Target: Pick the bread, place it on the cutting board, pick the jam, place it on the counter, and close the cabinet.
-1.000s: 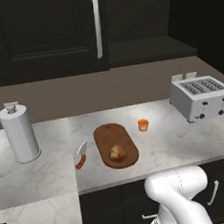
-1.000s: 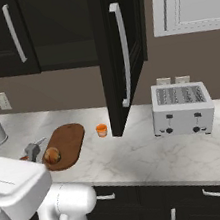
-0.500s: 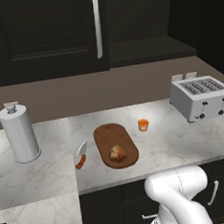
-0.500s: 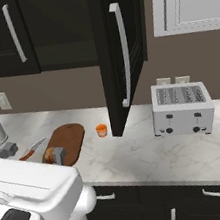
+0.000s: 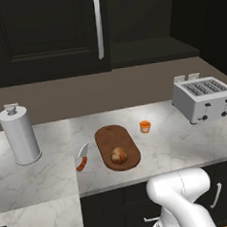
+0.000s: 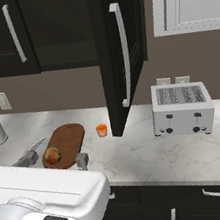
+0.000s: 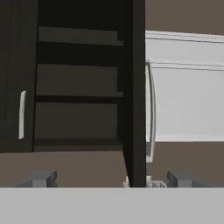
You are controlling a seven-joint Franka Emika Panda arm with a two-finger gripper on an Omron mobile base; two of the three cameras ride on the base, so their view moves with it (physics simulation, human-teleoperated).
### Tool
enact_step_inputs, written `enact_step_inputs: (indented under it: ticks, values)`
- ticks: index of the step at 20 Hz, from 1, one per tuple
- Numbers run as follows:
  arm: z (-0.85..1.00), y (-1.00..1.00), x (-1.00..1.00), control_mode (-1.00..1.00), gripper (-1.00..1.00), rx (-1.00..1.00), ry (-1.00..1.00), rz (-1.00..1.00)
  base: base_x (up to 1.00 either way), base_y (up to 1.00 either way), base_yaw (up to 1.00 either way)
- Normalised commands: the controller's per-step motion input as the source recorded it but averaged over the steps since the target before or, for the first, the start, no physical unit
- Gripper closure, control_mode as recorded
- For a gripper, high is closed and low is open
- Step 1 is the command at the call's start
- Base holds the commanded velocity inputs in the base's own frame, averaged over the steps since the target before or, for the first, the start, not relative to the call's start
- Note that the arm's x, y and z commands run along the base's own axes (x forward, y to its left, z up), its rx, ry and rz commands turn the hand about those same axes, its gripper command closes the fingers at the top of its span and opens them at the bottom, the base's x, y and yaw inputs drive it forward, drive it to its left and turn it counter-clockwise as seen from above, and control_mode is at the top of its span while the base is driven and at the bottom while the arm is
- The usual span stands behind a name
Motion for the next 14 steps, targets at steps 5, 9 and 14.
enact_step_inputs:
  ticks: [5,9,14]
  values:
    - [-0.09,-0.07,0.12,-1.00,-1.00,-0.01,0.00,0.00,0.00,0.00,0.00]
    - [-0.13,-0.06,0.30,-1.00,-1.00,0.00,0.00,0.00,0.00,0.00,0.00]
    - [-0.12,-0.09,0.29,-1.00,-1.00,0.00,0.00,0.00,0.00,0.00,0.00]
